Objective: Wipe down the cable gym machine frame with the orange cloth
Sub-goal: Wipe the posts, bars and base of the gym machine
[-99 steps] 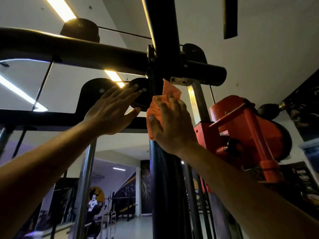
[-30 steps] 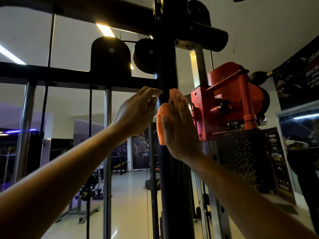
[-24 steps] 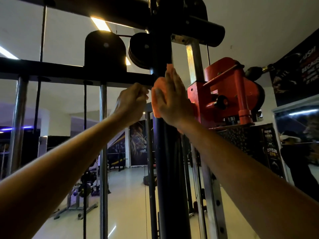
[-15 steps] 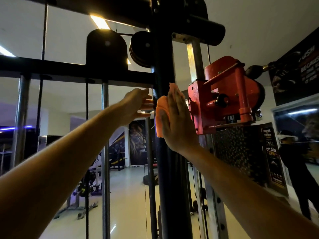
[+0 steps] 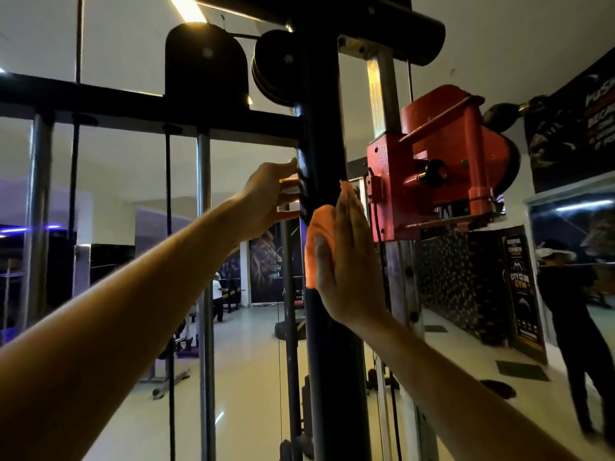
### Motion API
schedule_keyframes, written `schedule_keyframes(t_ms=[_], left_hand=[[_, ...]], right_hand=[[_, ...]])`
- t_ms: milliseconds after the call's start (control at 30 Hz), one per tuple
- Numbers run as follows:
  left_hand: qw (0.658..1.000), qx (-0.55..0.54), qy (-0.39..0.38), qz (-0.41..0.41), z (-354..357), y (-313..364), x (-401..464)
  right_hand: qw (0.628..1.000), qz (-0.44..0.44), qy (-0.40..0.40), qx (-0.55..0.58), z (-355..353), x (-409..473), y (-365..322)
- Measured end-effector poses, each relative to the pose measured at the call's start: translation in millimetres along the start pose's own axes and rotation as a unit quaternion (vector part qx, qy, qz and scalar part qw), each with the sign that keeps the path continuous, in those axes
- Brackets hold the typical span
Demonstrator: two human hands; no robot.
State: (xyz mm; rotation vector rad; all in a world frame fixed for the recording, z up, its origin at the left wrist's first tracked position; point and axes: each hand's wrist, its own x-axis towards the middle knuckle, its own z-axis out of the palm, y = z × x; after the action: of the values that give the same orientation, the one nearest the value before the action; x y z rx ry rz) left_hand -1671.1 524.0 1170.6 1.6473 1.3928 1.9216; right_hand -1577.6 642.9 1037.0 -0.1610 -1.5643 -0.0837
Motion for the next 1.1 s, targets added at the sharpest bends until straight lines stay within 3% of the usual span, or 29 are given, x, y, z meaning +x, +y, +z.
schedule_keyframes(t_ms=[233, 367, 500, 767, 1000, 1100], left_hand=[[1.0, 0.024, -0.001, -0.013, 1.3, -9.4, 0.3], [1.0, 0.001, 0.001, -0.012, -1.6, -18.2, 1.3], [1.0, 0.005, -0.017, -0.014, -3.1, -29.9, -2.3], [1.0, -0.009, -0.017, -0.015, -3.2, -32.6, -5.6], [1.0, -0.006, -0.009, -0.014, -0.3, -56.2, -13.2], [1.0, 0.005, -0.005, -0.003, 7.7, -57.1, -15.4]], right_hand=[[0.999, 0.033, 0.012, -0.018, 6.9, 84.8, -0.6], [0.999, 0.0, 0.015, -0.029, 1.3, 19.2, -7.1], [1.0, 0.024, -0.008, -0.013, -7.1, -61.6, -11.2], [0.999, 0.037, 0.034, 0.008, 2.9, 26.9, -10.0], [0.999, 0.033, -0.005, -0.037, -5.7, -84.1, -15.1], [0.997, 0.058, -0.019, -0.043, -5.2, -71.4, -15.0]])
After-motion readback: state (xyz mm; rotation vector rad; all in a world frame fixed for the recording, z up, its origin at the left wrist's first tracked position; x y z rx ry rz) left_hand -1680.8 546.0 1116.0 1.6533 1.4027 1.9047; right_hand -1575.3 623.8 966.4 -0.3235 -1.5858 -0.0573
